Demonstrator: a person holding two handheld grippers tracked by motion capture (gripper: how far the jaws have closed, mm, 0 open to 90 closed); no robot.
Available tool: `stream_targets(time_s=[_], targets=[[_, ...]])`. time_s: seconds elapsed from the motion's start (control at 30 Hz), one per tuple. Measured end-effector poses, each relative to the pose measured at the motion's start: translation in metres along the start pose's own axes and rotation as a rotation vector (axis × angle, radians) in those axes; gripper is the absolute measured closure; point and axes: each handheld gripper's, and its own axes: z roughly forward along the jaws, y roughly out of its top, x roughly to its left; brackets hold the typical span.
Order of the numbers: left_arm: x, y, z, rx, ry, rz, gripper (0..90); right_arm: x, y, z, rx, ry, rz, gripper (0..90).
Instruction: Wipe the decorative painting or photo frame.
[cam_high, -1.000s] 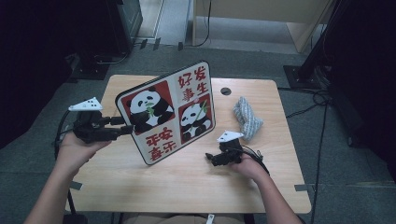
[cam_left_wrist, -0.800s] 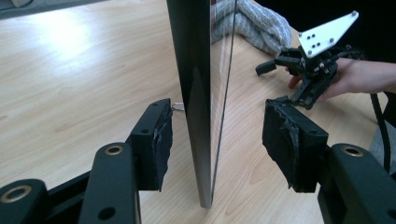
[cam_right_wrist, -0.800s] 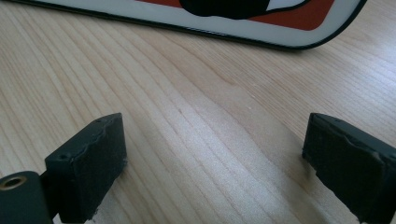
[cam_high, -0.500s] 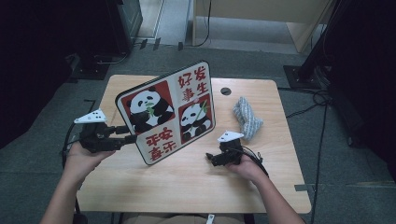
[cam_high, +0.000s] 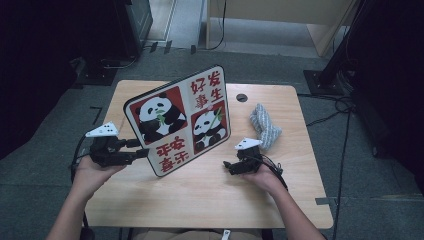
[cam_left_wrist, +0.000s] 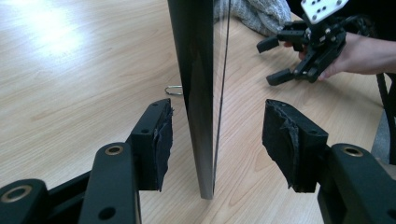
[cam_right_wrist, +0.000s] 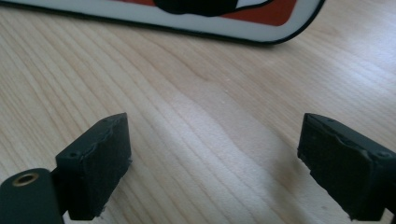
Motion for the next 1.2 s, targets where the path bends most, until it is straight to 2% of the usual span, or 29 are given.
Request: stream_targets(time_s=[0.1, 0.27, 0.5, 0.57, 0.87, 0.97, 1.03, 1.07, 1.17, 1.2], targets=[[0.001, 0.0, 0.001, 0.0, -0.001, -0.002, 43.4, -0.004, 0.001, -0.005, -0.008, -0.01, 0.004, 10.0], [0.001, -0.001, 0.002, 0.005, -0.013, -0.004, 45.9, -0.01, 0.003, -0.013, -0.015, 0.03, 0.003, 10.1], [0.001, -0.002, 0.006, 0.011, -0.032, -0.015, 47.9, -0.019, 0.009, -0.024, -0.027, 0.019, 0.002, 12.8], [0.001, -0.002, 0.006, 0.011, -0.039, -0.019, 47.8, -0.021, 0.009, -0.027, -0.031, 0.032, 0.004, 12.8], [0.003, -0.003, 0.007, 0.011, -0.033, -0.031, 48.8, -0.038, 0.016, -0.037, -0.058, 0.005, 0.048, 13.1], [0.003, -0.002, 0.007, 0.011, -0.036, -0.033, 49.8, -0.045, 0.02, -0.04, -0.045, -0.005, 0.058, 13.1], [0.003, -0.003, 0.008, 0.013, -0.034, -0.033, 50.2, -0.05, 0.022, -0.042, -0.06, 0.007, 0.07, 13.1], [0.003, -0.003, 0.008, 0.015, -0.032, -0.032, 50.2, -0.052, 0.024, -0.043, -0.063, 0.004, 0.084, 13.1], [0.003, -0.003, 0.008, 0.015, -0.029, -0.032, 50.2, -0.061, 0.029, -0.043, -0.06, -0.012, 0.084, 13.4], [0.003, -0.003, 0.007, 0.013, -0.03, -0.031, 50.2, -0.064, 0.03, -0.043, -0.055, -0.008, 0.101, 13.5]])
